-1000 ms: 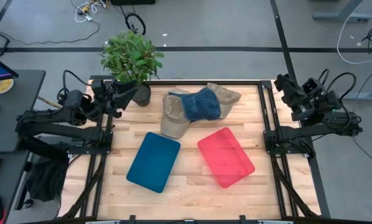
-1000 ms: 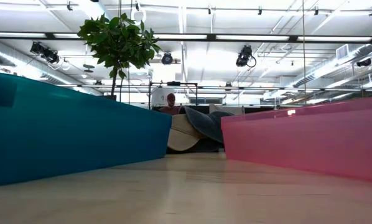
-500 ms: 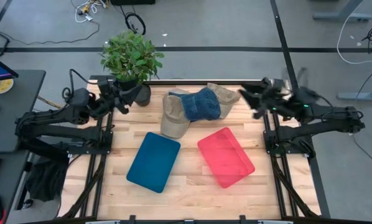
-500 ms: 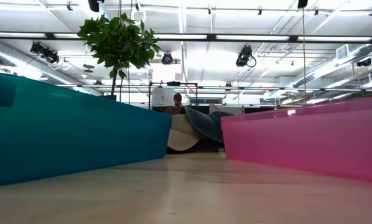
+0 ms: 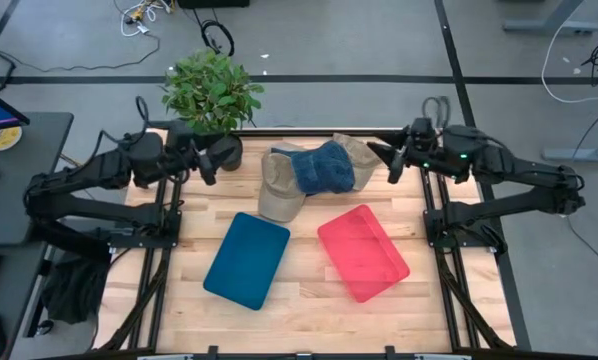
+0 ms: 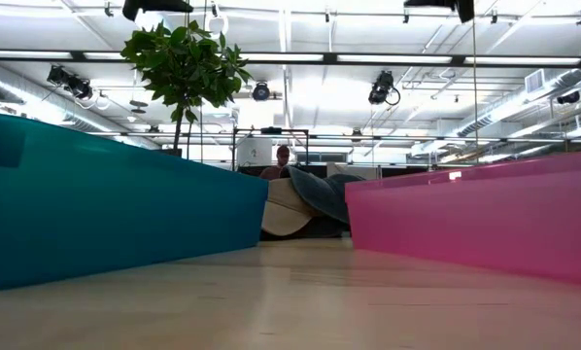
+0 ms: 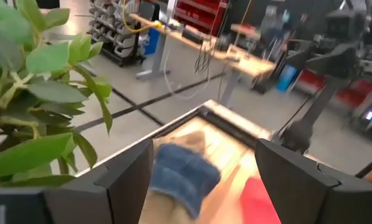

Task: Pick & Place hat
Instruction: Put the blue cap into the red bin

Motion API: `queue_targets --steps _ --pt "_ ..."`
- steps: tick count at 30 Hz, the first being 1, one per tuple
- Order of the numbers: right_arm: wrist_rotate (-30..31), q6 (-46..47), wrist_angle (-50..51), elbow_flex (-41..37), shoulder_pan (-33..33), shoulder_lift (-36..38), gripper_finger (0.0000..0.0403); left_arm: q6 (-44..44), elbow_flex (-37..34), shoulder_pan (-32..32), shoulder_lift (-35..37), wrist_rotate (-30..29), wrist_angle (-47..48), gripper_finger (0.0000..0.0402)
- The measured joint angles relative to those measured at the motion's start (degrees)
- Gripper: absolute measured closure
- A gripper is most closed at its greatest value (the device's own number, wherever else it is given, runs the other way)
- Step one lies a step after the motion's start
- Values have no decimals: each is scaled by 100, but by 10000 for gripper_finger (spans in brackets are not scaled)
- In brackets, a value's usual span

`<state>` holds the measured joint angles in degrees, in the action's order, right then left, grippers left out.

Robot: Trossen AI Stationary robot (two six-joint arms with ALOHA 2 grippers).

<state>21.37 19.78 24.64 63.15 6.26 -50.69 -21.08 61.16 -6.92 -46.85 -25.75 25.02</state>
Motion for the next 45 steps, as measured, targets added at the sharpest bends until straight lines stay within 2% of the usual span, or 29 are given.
queue_targets --steps 4,7,18,25,30,36,41,45 --pt "-77 573 673 163 124 -337 206 541 348 0 -257 -7 422 116" --pt "-291 667 933 171 179 -567 206 677 420 0 -314 -8 425 116" --pt "-199 -553 784 171 192 -866 206 675 420 -1 -352 -104 417 116" --pt "-131 -710 702 171 216 -896 206 631 420 0 -352 -99 416 115" --pt "-384 -122 984 171 486 -1048 204 357 419 0 -434 -69 457 115" --pt "-957 636 1478 171 840 -1390 169 218 407 -2 -788 334 585 115" --pt "-1090 997 1614 171 1102 -1748 124 218 405 2 -1104 394 585 115" --pt "-1243 1294 1840 171 1310 -2018 106 218 403 0 -1313 639 583 116"
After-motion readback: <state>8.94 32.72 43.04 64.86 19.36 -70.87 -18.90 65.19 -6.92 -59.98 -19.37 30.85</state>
